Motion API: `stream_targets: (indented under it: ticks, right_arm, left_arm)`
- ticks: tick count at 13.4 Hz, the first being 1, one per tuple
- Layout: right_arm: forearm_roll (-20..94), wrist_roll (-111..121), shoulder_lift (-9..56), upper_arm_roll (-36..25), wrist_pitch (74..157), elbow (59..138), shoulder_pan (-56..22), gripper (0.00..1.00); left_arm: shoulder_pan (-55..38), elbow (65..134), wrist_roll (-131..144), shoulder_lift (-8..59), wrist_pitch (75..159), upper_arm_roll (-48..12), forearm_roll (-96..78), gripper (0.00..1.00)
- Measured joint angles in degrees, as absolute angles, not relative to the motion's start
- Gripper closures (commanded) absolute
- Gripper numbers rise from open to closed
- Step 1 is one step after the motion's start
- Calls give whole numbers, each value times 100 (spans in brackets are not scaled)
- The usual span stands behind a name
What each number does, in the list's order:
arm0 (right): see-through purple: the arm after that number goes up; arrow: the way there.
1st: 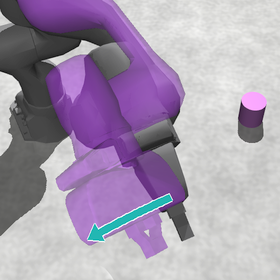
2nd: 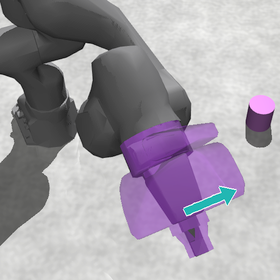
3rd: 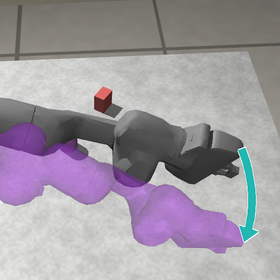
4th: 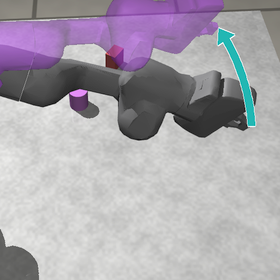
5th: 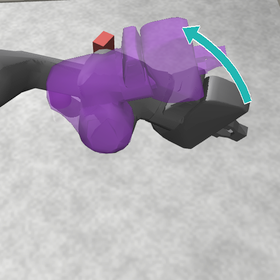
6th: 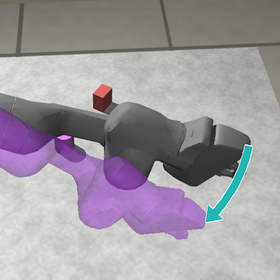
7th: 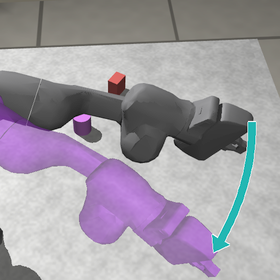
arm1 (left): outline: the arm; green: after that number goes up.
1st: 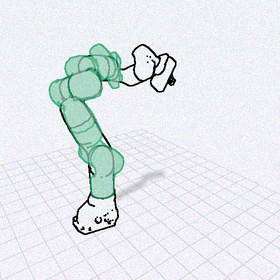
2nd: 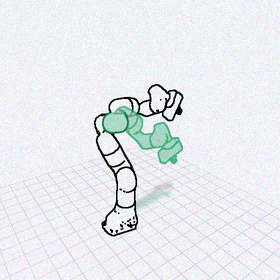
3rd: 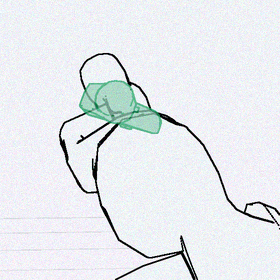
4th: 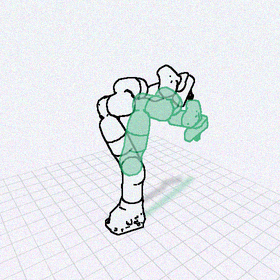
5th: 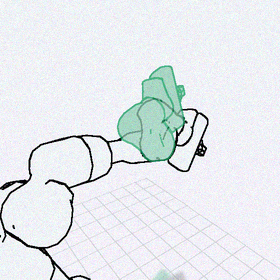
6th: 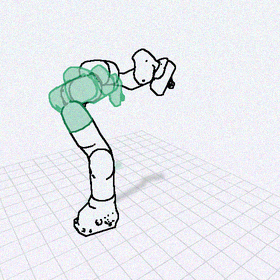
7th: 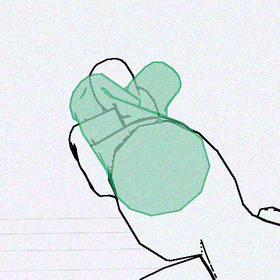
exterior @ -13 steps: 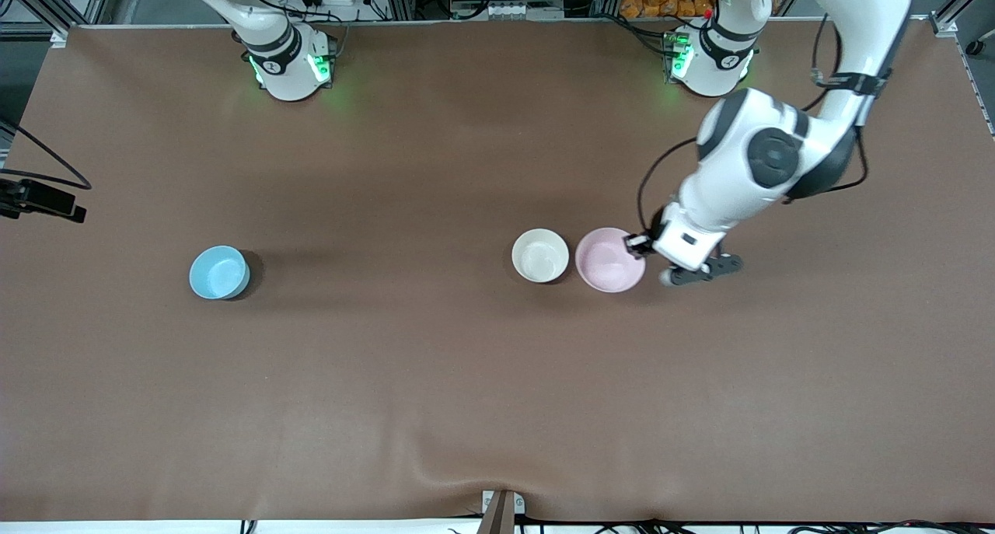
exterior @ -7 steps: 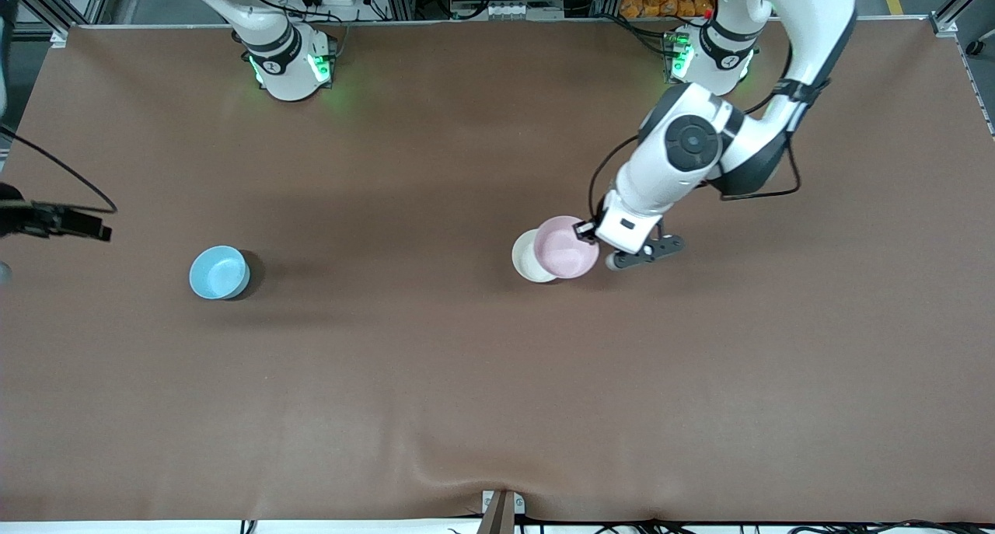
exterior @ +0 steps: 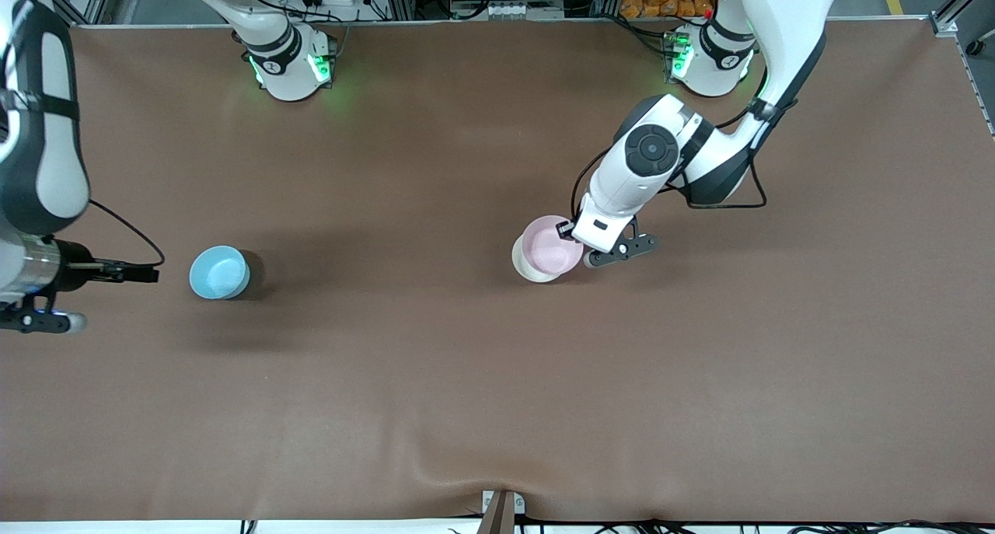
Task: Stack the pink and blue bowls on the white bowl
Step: 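Lower the pink bowl into the white bowl while the right gripper reaches the blue bowl, then release the pink bowl with the left gripper while the right gripper grasps the blue bowl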
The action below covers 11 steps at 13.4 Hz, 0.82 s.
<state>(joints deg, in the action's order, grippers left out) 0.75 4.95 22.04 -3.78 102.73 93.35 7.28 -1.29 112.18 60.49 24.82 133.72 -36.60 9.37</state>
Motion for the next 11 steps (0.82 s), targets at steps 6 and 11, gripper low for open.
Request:
stream_targets:
  ticks: [6,11]
  right_arm:
    - [75,725,2207,-398,12547,11048,1099,0]
    - [77,742,2208,-354,13452,11896,1099,0]
  left_arm:
    - [-270,11227,6267,2799,13618,-3657,1011,100]
    - [-271,11231,6268,2993,13766,-3652,1011,89]
